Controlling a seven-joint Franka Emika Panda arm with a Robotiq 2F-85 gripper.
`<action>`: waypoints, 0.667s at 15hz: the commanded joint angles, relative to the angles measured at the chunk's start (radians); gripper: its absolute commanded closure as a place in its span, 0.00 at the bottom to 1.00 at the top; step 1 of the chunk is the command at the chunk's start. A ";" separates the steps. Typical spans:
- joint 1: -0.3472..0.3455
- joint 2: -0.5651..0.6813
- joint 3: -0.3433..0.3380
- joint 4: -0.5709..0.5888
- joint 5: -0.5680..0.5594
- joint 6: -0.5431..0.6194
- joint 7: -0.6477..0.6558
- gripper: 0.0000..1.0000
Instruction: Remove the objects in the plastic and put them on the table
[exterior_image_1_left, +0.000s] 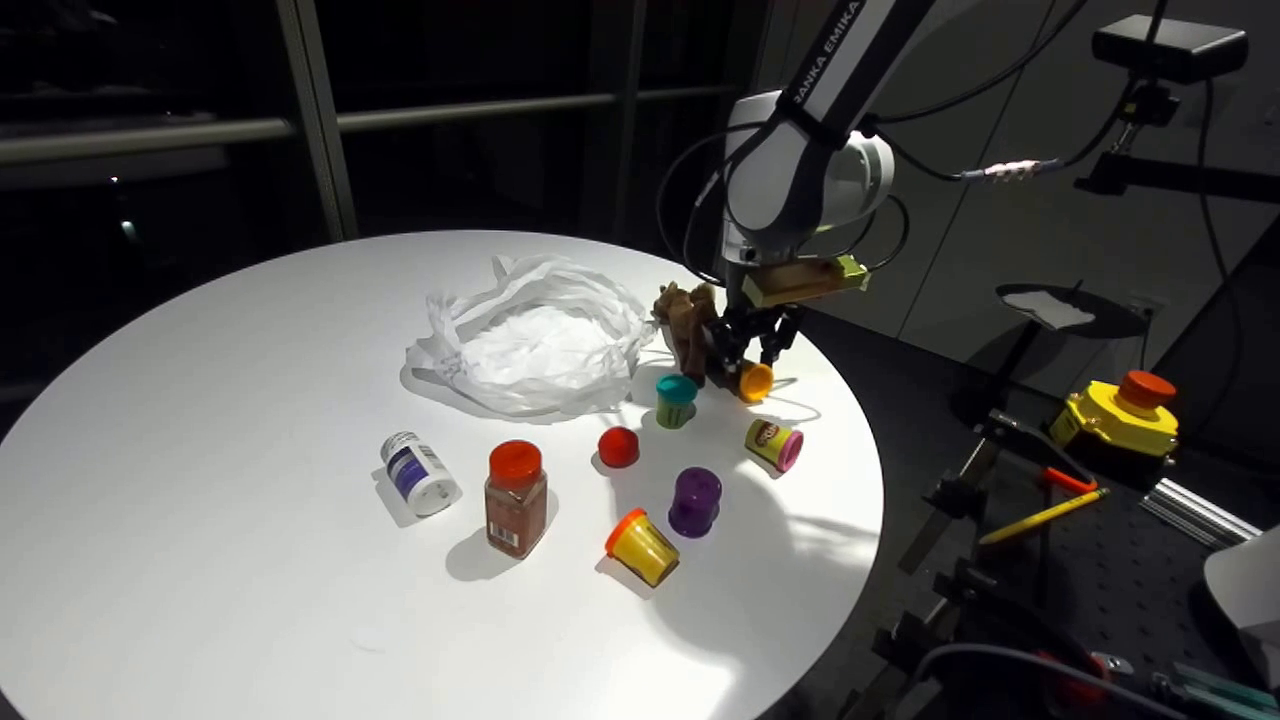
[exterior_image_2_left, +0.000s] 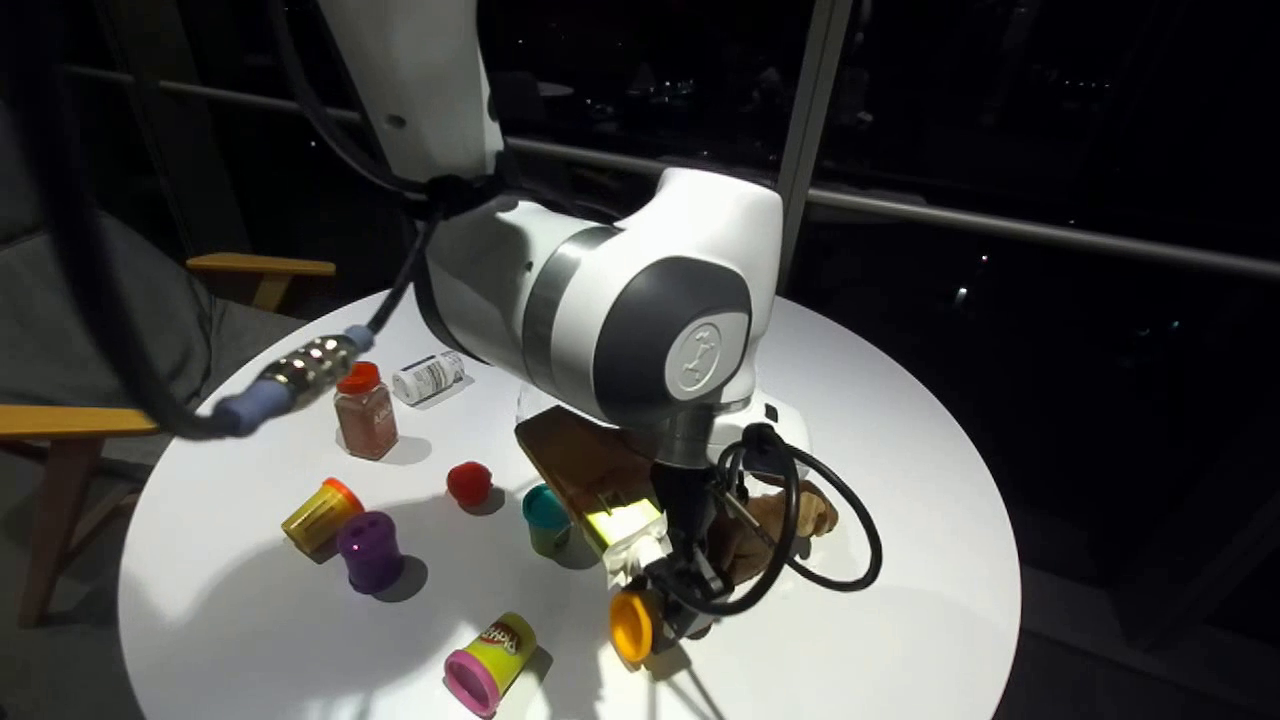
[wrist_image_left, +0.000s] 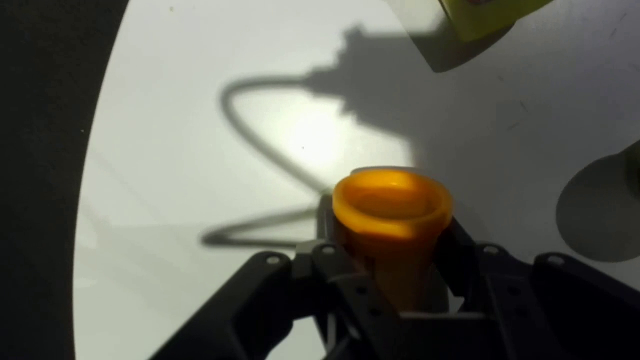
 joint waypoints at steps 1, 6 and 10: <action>0.035 0.031 -0.049 0.066 -0.003 0.000 0.039 0.78; 0.024 0.050 -0.041 0.127 0.005 -0.031 0.020 0.29; -0.001 0.006 -0.012 0.121 0.017 -0.077 -0.022 0.06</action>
